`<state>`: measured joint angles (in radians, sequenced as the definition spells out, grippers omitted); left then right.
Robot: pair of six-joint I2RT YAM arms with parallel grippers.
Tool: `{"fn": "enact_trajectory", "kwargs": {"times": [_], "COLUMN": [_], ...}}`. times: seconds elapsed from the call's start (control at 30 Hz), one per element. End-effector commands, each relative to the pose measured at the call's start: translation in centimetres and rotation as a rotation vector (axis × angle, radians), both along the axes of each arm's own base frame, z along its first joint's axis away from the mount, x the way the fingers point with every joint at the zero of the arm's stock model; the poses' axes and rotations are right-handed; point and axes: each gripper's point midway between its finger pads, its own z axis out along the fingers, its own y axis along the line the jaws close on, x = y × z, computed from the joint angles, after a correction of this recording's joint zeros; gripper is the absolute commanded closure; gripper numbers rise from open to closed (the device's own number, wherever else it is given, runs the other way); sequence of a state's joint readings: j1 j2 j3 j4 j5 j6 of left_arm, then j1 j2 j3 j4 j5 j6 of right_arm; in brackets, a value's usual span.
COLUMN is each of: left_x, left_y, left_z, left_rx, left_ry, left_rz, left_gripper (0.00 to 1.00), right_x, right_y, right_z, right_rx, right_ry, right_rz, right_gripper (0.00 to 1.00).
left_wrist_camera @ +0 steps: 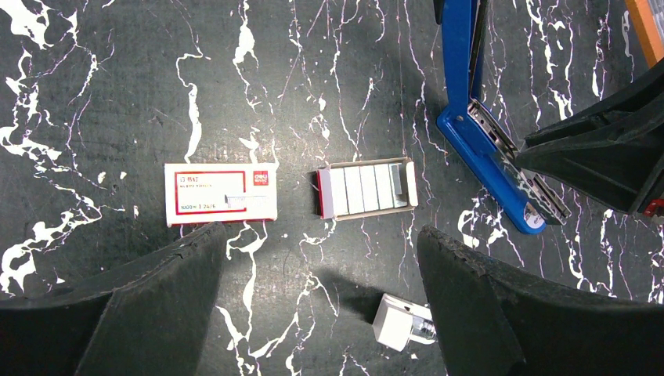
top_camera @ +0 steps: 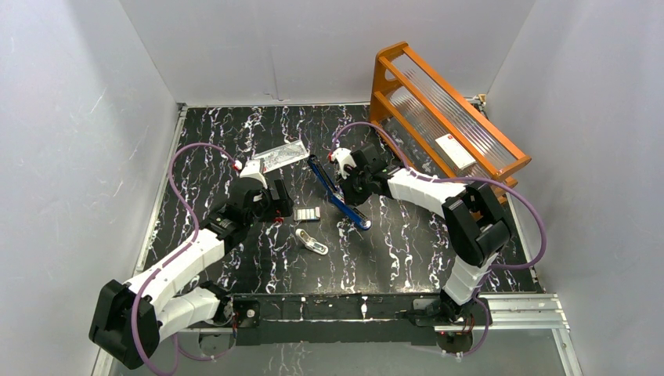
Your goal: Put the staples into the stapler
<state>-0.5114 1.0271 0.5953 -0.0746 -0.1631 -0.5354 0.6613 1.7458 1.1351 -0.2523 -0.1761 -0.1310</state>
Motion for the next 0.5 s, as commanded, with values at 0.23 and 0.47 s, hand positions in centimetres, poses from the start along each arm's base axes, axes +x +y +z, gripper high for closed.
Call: {"fn": "enact_trajectory", "kwargs": {"times": [0.23,0.47], "left_x": [0.45,0.42], "left_y": [-0.07,-0.06], "left_z": [0.60,0.56], "left_rx": [-0.005,-0.005], "left_ry": [-0.022,-0.022], "left_rz": [0.002,0.003], "left_gripper": [0.12,0.12], "right_x": [1.25,1.41], "right_y": [0.91,0.79], "right_z": [3.84,4.04], "right_rx": [0.081,0.081], "right_ry": [-0.082,-0.091], "right_rz": [-0.014,-0.027], "right_gripper": [0.91,0.91]}}
